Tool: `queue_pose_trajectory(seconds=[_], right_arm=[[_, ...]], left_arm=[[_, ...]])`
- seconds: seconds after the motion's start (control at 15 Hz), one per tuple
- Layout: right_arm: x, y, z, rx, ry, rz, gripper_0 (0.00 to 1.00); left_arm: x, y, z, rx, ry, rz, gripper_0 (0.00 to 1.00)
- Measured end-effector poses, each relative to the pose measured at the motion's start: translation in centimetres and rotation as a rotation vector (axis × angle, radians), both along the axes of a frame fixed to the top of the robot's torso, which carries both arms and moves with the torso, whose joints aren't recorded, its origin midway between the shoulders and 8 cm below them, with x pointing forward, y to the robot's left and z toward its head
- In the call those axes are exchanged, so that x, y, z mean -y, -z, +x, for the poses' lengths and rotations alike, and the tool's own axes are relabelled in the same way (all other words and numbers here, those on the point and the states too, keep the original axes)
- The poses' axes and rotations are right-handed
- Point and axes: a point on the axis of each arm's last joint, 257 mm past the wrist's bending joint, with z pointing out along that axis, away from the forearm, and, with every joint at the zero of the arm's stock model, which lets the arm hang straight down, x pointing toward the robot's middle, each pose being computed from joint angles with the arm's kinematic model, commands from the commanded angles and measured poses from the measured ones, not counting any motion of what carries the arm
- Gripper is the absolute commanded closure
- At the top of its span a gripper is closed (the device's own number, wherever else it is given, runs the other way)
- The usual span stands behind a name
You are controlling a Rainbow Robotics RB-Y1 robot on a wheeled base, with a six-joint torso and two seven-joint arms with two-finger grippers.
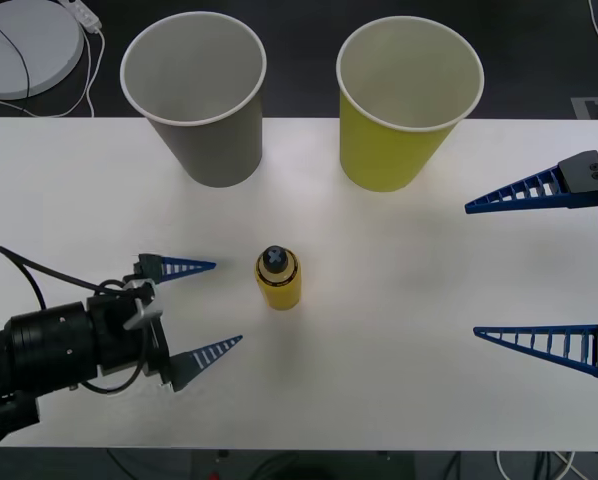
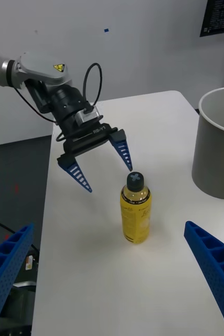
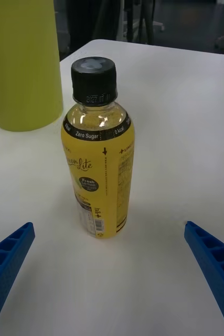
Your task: Put the can into the green bin and the plastic bottle into the gray bin
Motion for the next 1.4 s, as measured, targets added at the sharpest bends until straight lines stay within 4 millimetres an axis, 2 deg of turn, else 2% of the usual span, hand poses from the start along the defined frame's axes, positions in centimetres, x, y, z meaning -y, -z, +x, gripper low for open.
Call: queue_pose_trajectory(seconds=[0.53,0.8,1.4], right_arm=[[0.0,0.0,0.0,0.000,0.000,0.000,0.00],[0.0,0.0,0.0,0.000,0.000,0.000,0.00],[0.0,0.0,0.0,0.000,0.000,0.000,0.00]], left_arm=[[4.3,-0.3,1.4,0.026,-0.017,-0.044,0.00],[5.8,-0.4,2.2,0.040,-0.041,-0.056,0.00],[7.5,-0.5,3.5,0.049,-0.077,-0.075,0.00]])
